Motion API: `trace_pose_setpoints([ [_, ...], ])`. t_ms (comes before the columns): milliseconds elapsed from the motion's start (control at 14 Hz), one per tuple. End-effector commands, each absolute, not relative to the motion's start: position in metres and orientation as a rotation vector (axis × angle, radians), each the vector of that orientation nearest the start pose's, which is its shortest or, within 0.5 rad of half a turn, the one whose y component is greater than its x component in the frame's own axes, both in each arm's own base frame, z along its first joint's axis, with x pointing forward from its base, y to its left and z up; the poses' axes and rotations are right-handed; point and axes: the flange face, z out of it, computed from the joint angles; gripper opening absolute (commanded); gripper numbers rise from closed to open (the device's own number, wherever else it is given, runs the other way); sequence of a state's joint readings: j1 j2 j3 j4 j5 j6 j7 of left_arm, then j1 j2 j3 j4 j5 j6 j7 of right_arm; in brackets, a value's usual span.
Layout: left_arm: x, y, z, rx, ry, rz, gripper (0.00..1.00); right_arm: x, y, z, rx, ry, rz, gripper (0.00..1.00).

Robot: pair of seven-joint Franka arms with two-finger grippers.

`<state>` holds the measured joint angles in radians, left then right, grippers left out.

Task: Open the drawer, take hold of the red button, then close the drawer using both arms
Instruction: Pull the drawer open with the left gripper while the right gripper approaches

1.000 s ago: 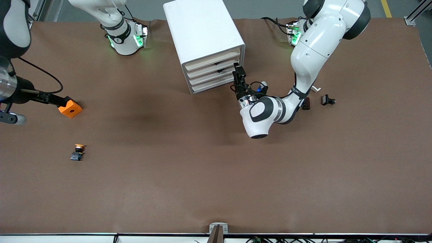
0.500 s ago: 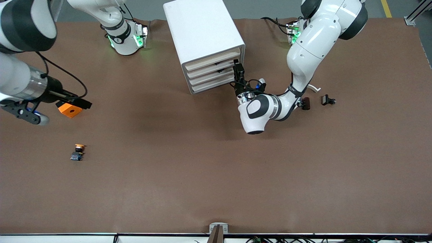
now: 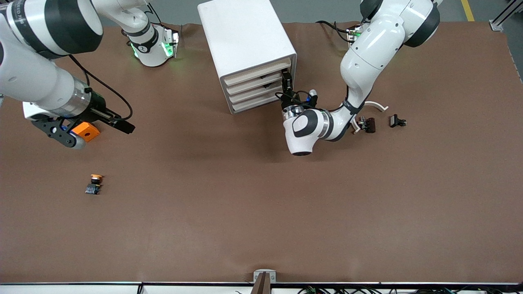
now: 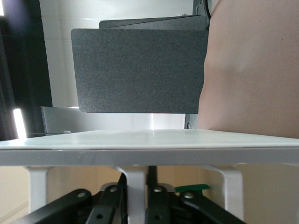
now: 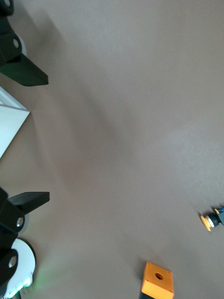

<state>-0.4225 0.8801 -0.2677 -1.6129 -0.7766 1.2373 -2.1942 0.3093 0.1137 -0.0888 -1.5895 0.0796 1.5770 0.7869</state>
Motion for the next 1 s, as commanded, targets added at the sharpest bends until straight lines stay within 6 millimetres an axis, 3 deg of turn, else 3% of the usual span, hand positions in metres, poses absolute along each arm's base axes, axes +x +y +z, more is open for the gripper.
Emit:
trace_pose_setpoints([
  [0,0.386,-0.417,0.162,-1.101,-1.345,1.311,0.08,0.559,0.179,0.555,-2.984,0.950,0.208,1.00],
  [214,0.395,-0.411,0.163,-1.100,-1.362,1.320,0.08,0.554,0.213,0.546,-2.970,1.017,0.197,1.00],
  [643,0.443,-0.382,0.175,-1.095,-1.446,1.392,0.08,0.531,0.330,0.502,-2.905,1.229,0.122,1.00],
  [929,0.466,-0.362,0.181,-1.083,-1.489,1.429,0.08,0.508,0.384,0.483,-2.867,1.306,0.098,1.00],
])
